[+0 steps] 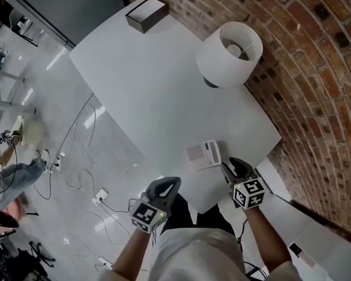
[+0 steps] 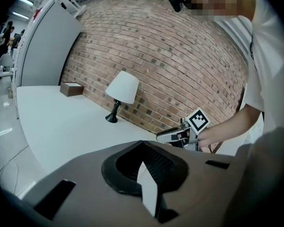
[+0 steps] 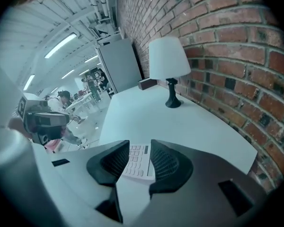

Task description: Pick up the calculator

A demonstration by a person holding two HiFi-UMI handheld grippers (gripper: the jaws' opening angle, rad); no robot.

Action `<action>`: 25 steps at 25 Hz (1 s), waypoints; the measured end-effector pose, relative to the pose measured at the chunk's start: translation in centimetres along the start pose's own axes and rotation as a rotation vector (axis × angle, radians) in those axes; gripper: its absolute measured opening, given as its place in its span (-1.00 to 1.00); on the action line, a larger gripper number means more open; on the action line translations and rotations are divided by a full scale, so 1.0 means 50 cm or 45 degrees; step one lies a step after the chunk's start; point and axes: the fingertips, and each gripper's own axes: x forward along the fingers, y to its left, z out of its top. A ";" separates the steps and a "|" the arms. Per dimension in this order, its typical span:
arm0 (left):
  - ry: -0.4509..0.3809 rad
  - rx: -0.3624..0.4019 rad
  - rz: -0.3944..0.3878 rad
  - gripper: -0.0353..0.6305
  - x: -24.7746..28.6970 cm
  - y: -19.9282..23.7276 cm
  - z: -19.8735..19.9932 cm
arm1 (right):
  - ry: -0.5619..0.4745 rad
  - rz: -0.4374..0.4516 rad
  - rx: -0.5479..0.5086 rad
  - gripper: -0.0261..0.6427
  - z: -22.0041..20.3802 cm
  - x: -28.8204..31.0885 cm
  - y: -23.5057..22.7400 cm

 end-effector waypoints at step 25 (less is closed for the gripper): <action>0.096 -0.095 0.077 -0.86 0.151 0.037 -0.133 | 0.257 0.225 0.162 -0.40 -0.178 0.222 -0.071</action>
